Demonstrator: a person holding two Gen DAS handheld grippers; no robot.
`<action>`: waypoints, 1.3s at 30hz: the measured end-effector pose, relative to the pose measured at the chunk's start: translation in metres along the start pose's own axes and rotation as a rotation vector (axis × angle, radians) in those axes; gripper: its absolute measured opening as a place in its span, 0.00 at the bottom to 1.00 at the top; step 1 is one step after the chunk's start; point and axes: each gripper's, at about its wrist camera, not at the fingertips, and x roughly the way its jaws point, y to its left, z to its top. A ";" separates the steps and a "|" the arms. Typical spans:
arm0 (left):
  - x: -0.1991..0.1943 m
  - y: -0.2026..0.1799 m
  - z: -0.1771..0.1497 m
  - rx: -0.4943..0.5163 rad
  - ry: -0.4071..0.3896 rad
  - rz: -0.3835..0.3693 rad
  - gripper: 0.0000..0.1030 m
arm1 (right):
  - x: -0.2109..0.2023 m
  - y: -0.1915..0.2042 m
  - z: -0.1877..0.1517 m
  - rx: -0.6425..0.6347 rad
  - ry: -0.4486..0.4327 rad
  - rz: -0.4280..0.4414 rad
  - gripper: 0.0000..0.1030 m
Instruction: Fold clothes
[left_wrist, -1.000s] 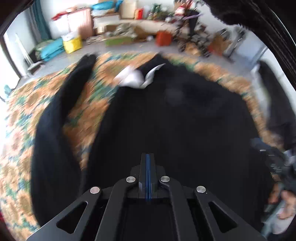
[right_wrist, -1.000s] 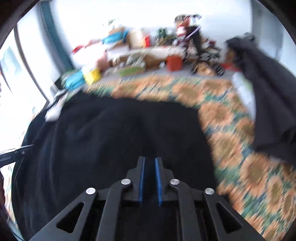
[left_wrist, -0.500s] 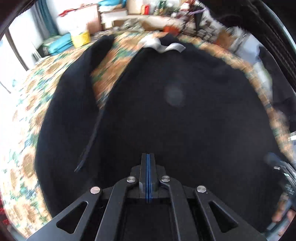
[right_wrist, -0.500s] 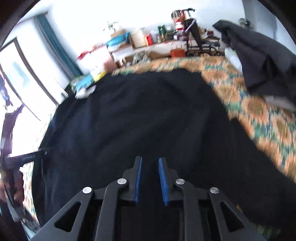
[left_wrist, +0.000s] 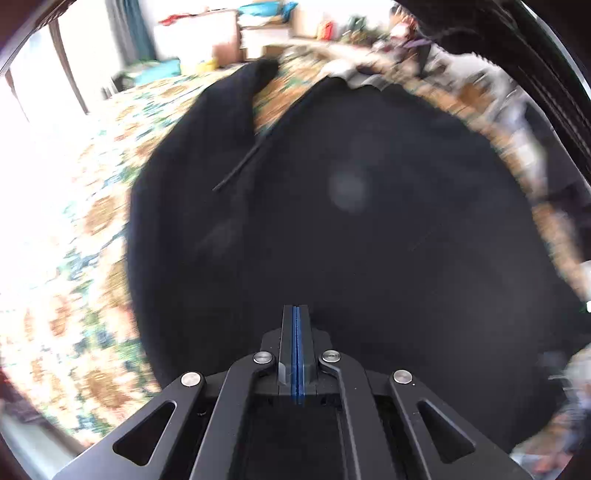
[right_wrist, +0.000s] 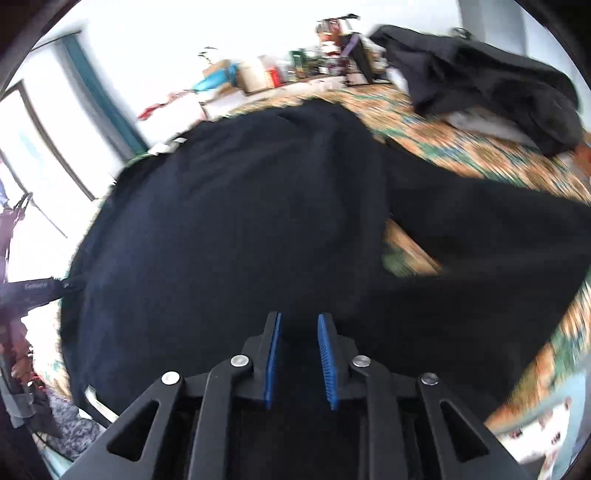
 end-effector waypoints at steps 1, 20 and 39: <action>-0.003 0.002 -0.003 -0.013 -0.002 0.033 0.03 | -0.009 -0.012 -0.003 0.042 -0.022 0.008 0.20; -0.043 -0.228 -0.119 0.487 0.122 -0.243 0.03 | -0.069 -0.131 -0.063 0.379 -0.089 0.090 0.49; -0.036 -0.187 -0.117 0.471 0.135 -0.297 0.03 | -0.064 -0.075 -0.063 0.206 -0.123 0.166 0.17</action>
